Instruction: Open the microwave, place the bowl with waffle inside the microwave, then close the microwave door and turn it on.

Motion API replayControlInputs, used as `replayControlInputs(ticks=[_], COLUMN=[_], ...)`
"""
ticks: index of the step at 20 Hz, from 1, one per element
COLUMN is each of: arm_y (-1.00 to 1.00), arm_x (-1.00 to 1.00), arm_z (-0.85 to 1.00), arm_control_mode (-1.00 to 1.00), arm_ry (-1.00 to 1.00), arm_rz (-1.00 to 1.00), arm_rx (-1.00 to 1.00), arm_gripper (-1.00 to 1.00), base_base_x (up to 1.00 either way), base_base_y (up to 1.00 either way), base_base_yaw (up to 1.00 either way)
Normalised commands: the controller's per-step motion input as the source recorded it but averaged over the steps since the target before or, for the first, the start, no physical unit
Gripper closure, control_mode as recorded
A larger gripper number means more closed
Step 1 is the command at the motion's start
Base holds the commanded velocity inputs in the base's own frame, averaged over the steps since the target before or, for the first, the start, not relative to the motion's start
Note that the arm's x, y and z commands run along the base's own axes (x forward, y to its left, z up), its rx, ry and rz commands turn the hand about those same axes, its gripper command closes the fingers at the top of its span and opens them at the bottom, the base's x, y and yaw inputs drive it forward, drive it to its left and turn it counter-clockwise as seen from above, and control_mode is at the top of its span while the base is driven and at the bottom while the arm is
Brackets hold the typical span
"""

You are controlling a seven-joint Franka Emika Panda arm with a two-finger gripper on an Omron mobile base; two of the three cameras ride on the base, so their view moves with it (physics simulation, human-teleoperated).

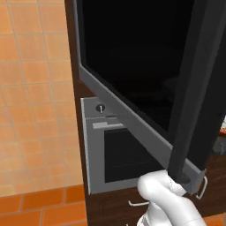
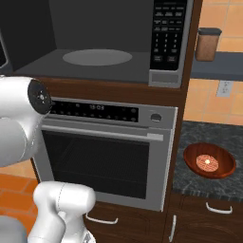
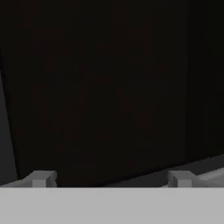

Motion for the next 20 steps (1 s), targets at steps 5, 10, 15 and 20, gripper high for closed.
replayControlInputs(ticks=[5,10,15,20], arm_y=[0.99,0.74,0.34,-0.48], arm_x=[0.08,0.16,0.06,-0.03], arm_z=[0.00,0.00,0.00,0.00], arm_control_mode=[-1.00,-1.00,-1.00,-1.00], arm_ry=[0.00,0.00,0.00,0.03], arm_rz=[-0.04,-0.09,-0.04,-0.04], arm_rx=[-0.04,-0.01,0.00,0.02], arm_gripper=[-1.00,-1.00,-1.00,-1.00], base_base_x=[0.00,0.00,0.00,0.00], base_base_y=[0.00,0.00,0.00,0.00], base_base_yaw=[0.00,0.00,0.00,0.00])
